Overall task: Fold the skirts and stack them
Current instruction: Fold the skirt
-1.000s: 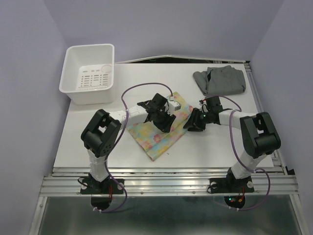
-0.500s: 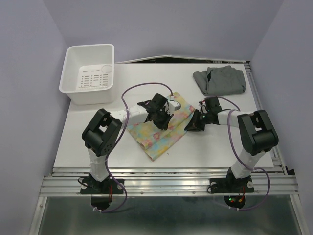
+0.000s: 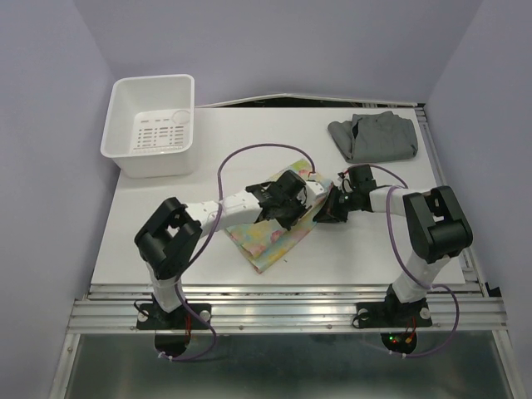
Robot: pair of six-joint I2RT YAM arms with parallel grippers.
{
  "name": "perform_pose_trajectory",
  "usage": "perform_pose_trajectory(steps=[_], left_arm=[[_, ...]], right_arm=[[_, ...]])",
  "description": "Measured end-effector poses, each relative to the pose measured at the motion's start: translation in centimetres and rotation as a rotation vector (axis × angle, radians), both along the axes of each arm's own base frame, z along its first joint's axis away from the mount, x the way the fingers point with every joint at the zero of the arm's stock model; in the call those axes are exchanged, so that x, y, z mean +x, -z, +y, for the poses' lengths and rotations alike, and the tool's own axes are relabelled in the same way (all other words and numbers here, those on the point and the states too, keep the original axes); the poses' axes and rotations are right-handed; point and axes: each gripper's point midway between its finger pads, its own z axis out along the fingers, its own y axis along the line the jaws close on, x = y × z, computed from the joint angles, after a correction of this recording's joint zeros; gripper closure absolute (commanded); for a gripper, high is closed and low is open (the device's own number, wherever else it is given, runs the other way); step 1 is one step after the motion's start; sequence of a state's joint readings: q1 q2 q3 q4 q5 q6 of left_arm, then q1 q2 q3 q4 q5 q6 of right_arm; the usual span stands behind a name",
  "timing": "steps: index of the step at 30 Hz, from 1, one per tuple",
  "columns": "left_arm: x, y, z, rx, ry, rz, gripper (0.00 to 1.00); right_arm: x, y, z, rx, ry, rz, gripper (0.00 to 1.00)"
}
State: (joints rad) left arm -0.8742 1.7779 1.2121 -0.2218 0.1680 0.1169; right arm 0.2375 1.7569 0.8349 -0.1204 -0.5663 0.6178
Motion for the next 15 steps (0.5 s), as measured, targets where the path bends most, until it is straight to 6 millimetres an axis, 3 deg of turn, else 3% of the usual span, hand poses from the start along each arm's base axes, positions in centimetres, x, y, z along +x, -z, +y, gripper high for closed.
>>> perform_pose_trajectory(steps=[8,15], left_arm=[[-2.8,1.4,-0.5,0.065,0.05,-0.007,0.94],[-3.1,2.2,-0.3,0.084,0.052,0.008,0.94]], right_arm=[[0.0,0.0,0.0,0.001,0.005,0.004,0.99],[-0.1,0.1,0.0,0.003,0.007,0.007,0.99]])
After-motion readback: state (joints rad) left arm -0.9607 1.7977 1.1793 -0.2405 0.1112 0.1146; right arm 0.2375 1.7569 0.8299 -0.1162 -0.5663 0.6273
